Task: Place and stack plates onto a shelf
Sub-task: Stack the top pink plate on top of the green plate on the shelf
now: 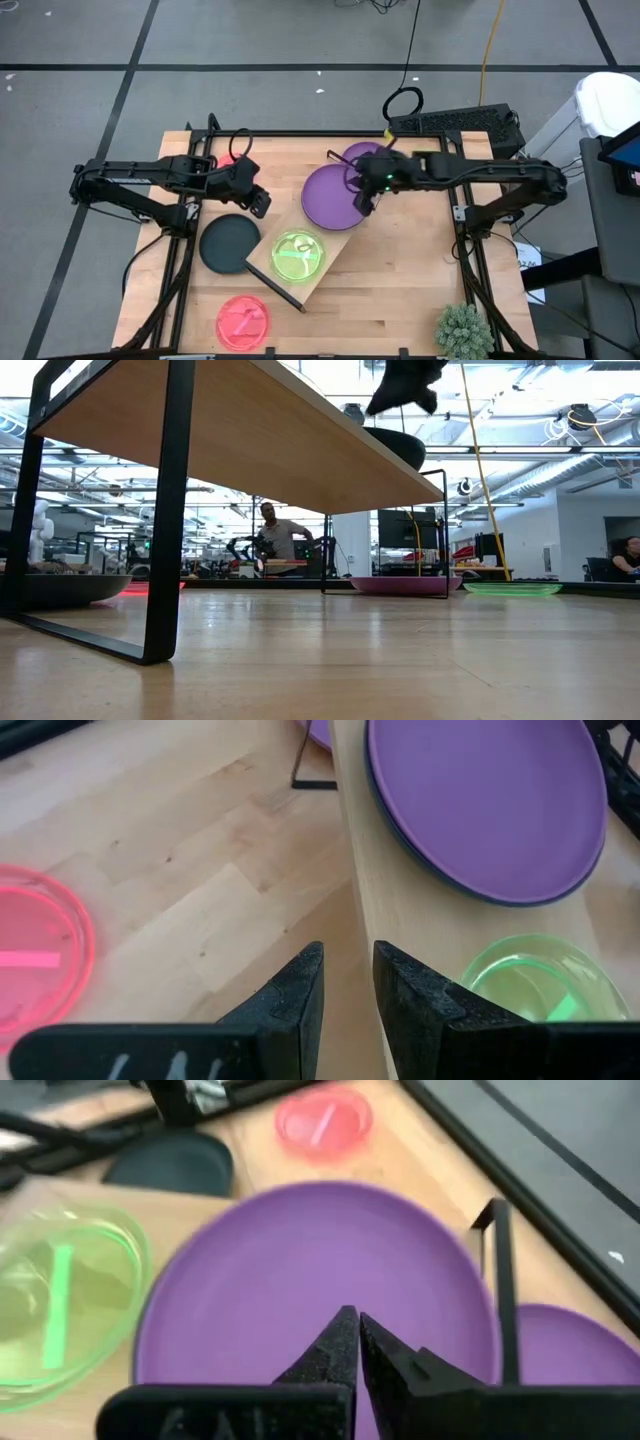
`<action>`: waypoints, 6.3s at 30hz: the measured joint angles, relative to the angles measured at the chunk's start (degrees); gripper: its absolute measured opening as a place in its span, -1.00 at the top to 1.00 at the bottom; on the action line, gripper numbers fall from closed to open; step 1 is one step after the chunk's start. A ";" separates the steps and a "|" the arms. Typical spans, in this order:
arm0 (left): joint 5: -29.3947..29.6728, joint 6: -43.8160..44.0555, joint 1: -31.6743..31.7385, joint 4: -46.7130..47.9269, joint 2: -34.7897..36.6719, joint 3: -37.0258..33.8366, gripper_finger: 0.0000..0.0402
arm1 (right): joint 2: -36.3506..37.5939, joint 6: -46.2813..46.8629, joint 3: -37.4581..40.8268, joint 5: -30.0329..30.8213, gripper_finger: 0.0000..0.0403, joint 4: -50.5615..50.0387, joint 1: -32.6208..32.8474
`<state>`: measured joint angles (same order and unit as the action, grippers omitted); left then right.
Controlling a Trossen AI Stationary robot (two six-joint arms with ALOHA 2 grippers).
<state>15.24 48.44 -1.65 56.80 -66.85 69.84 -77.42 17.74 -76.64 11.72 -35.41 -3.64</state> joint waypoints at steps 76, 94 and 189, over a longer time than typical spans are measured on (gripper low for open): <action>-20.72 -22.83 21.18 6.92 0.00 -30.45 -0.05 | 12.91 29.79 16.02 1.67 1.00 25.27 25.51; -9.33 -25.78 27.82 -11.06 -3.94 -30.45 -0.05 | 12.91 29.55 16.02 1.74 1.00 22.66 25.43; 5.64 -36.13 20.58 -2.30 -23.20 -17.75 0.98 | 12.91 28.91 16.02 1.74 1.00 19.65 24.20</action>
<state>20.88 12.31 18.93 54.50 -90.05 52.09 -64.51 46.65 -60.62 13.45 -15.76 20.56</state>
